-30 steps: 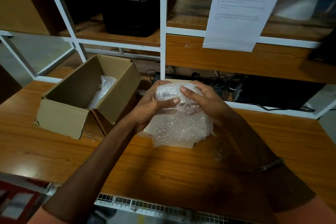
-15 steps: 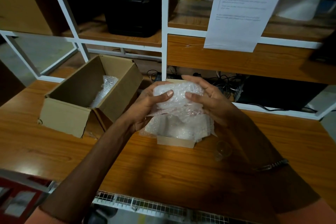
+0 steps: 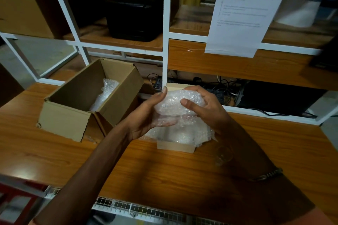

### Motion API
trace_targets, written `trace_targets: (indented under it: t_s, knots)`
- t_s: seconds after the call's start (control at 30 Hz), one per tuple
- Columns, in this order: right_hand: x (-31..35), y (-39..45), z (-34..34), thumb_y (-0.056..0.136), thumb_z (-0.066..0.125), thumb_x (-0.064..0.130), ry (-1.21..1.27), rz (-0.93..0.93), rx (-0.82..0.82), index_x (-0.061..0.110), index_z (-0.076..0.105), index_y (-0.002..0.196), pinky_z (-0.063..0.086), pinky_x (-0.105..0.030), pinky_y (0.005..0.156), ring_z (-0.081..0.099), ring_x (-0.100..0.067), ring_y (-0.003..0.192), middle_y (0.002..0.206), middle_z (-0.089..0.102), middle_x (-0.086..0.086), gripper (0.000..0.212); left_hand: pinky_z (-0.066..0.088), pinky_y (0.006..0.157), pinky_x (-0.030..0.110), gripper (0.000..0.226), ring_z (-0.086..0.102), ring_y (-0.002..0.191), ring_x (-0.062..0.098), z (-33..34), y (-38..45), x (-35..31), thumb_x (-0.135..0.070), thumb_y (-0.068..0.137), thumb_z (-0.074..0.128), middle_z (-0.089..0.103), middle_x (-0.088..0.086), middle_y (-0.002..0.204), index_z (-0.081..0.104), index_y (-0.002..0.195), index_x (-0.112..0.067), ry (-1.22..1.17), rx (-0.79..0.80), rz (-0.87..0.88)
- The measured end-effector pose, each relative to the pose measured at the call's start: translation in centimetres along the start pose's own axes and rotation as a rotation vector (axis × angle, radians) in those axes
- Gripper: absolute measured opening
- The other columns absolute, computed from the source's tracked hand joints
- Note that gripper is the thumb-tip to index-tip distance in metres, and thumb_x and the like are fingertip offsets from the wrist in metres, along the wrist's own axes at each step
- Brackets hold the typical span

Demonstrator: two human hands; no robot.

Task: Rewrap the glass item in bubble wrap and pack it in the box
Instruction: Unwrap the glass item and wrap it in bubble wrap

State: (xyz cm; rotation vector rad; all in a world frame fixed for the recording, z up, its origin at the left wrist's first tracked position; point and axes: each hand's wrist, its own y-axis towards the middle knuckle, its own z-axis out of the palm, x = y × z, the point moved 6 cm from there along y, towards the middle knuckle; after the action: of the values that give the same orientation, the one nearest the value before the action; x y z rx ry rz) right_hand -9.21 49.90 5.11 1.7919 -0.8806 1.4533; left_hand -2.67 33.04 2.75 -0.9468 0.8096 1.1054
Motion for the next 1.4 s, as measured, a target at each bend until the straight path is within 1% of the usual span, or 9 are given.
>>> trace_targets:
  t_s: [0.1, 0.3, 0.47, 0.57, 0.67, 0.83, 0.97, 1.2, 1.4]
  knots:
    - [0.5, -0.1, 0.2, 0.095, 0.079, 0.02, -0.069, -0.103, -0.027, 0.017, 0.069, 0.124, 0.064, -0.041, 0.089, 0.075, -0.018, 0.107, 0.116, 0.076, -0.001, 0.03, 0.057, 0.101, 0.052, 0.055, 0.064, 0.133, 0.04, 0.5, 0.1, 0.3, -0.055, 0.11, 0.044, 0.066, 0.019, 0.144, 0.056, 0.149, -0.018, -0.044, 0.02, -0.007]
    - [-0.3, -0.3, 0.5, 0.094, 0.078, 0.009, 0.093, -0.057, 0.002, 0.012, 0.067, 0.125, 0.064, -0.051, 0.088, 0.074, -0.035, 0.108, 0.119, 0.072, -0.016, 0.032, 0.062, 0.082, 0.035, 0.052, 0.07, 0.109, 0.028, -0.1, 0.2, 0.5, -0.041, 0.108, 0.058, 0.057, 0.026, 0.146, 0.045, 0.152, -0.016, 0.055, -0.046, 0.119]
    - [-1.3, 0.6, 1.2, 0.101, 0.065, 0.048, 0.192, 0.135, 0.056, 0.019, 0.066, 0.13, 0.061, -0.055, 0.095, 0.074, -0.034, 0.115, 0.126, 0.073, -0.014, 0.041, 0.058, 0.099, 0.046, 0.049, 0.067, 0.124, 0.034, 0.1, 0.0, 0.3, -0.049, 0.106, 0.06, 0.059, 0.014, 0.142, 0.039, 0.147, -0.033, 0.249, -0.108, 0.207]
    - [-1.9, 0.9, 1.2, 0.103, 0.057, 0.059, 0.119, 0.249, 0.083, 0.019, 0.066, 0.13, 0.063, -0.049, 0.092, 0.077, -0.031, 0.109, 0.12, 0.077, -0.009, 0.049, 0.06, 0.095, 0.038, 0.043, 0.068, 0.12, 0.028, 0.2, -0.1, 0.2, -0.045, 0.107, 0.057, 0.057, 0.008, 0.14, 0.035, 0.143, -0.038, 0.309, -0.098, 0.234]
    - [-1.8, 1.1, 1.0, 0.106, 0.059, 0.046, 0.213, 0.198, 0.049, 0.013, 0.066, 0.128, 0.063, -0.045, 0.089, 0.076, -0.035, 0.108, 0.118, 0.077, -0.013, 0.04, 0.056, 0.087, 0.033, 0.047, 0.069, 0.108, 0.019, 0.1, -0.2, 0.1, -0.053, 0.105, 0.059, 0.056, 0.007, 0.14, 0.036, 0.145, -0.042, 0.336, -0.1, 0.257]
    - [-1.5, 1.0, 0.0, 0.108, 0.059, 0.036, 0.054, -0.032, -0.092, 0.012, 0.069, 0.124, 0.061, -0.054, 0.08, 0.074, -0.041, 0.1, 0.111, 0.074, -0.021, 0.03, 0.06, 0.096, 0.036, 0.048, 0.069, 0.124, 0.02, -0.5, 0.1, 0.0, -0.044, 0.109, 0.053, 0.063, 0.0, 0.144, 0.044, 0.155, -0.033, 0.259, -0.149, 0.275]
    - [-1.6, 0.9, -0.9, 0.104, 0.067, 0.024, -0.089, -0.095, -0.131, 0.01, 0.073, 0.124, 0.066, -0.045, 0.072, 0.077, -0.022, 0.094, 0.111, 0.076, -0.008, 0.025, 0.057, 0.108, 0.04, 0.057, 0.068, 0.126, 0.019, -1.7, 0.6, 1.1, -0.034, 0.106, 0.063, 0.059, 0.002, 0.148, 0.044, 0.159, -0.033, 0.26, -0.146, 0.162]
    - [-3.2, 1.0, -0.9, 0.098, 0.076, 0.013, -0.02, -0.106, -0.131, 0.007, 0.074, 0.13, 0.067, -0.046, 0.082, 0.078, -0.022, 0.107, 0.124, 0.077, -0.004, 0.034, 0.056, 0.108, 0.043, 0.034, 0.071, 0.123, 0.019, -0.8, 0.7, 2.6, -0.021, 0.112, 0.052, 0.074, 0.003, 0.131, 0.061, 0.145, -0.022, 0.274, -0.261, 0.257]
    - [-5.0, 0.9, -0.6, 0.097, 0.076, 0.011, 0.078, -0.061, -0.128, 0.013, 0.07, 0.137, 0.063, -0.04, 0.096, 0.072, -0.017, 0.122, 0.137, 0.071, 0.0, 0.041, 0.056, 0.108, 0.055, 0.031, 0.073, 0.121, 0.023, -2.3, 0.0, 3.1, -0.017, 0.104, 0.066, 0.078, 0.005, 0.126, 0.072, 0.134, -0.013, 0.254, -0.448, 0.355]
